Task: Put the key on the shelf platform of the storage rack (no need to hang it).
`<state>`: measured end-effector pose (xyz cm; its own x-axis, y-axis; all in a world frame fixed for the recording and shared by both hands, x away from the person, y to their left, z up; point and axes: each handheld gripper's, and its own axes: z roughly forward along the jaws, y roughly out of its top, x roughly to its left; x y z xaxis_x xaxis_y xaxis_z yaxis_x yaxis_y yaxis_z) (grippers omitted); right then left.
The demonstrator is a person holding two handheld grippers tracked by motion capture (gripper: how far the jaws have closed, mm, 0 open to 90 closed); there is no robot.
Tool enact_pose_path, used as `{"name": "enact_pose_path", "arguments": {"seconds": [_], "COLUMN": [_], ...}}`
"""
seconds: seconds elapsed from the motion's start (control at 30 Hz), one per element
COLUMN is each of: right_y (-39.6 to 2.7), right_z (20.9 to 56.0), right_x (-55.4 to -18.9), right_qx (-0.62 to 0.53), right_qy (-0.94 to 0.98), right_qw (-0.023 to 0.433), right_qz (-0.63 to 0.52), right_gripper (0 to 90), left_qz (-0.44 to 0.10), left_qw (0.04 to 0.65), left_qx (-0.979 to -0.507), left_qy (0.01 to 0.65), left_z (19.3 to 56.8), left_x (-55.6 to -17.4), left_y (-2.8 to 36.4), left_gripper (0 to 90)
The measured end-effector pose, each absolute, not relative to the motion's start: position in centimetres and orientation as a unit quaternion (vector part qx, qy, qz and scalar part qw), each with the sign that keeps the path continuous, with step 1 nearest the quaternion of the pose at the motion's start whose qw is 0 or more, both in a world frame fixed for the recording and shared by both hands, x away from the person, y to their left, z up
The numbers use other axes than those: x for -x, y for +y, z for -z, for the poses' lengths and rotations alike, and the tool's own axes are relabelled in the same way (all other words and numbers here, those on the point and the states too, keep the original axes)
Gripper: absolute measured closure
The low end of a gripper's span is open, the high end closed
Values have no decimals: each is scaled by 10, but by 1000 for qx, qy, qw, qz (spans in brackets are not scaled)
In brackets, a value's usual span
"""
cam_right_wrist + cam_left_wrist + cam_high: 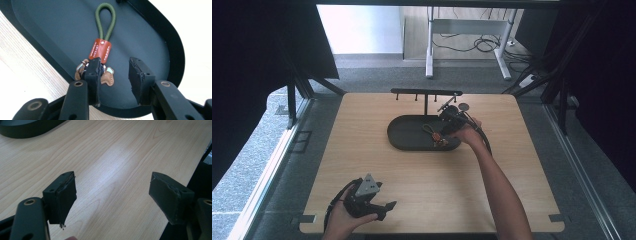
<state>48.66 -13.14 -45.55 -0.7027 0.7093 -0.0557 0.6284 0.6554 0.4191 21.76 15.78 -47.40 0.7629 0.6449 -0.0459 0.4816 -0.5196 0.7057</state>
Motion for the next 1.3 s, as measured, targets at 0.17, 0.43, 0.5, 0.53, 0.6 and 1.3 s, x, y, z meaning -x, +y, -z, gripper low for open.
{"name": "enact_pose_path", "arguments": {"seconds": [0.17, 0.43, 0.5, 0.53, 0.6, 1.3], "right_y": [-134, -140, -143, -145, -148, -219], "right_z": [453, 446, 444, 443, 441, 463], "right_x": [-484, -473, -467, -464, -459, -362], "right_qx": [-372, -366, -363, -363, -361, -359], "right_qy": [902, 901, 901, 900, 900, 882], "right_qw": [111, 113, 114, 113, 113, 100], "right_qz": [-190, -202, -207, -212, -218, -289], "right_gripper": [593, 558, 552, 549, 546, 497], "left_qz": [-111, -110, -111, -112, -112, -114], "left_qw": [366, 363, 363, 363, 363, 355], "left_qx": [-865, -867, -867, -867, -867, -872], "left_qy": [325, 323, 323, 323, 323, 317], "left_z": [474, 475, 475, 475, 474, 475], "left_x": [-218, -218, -218, -218, -217, -215], "left_y": [157, 155, 155, 155, 155, 146], "left_gripper": [224, 224, 224, 224, 224, 224]}}
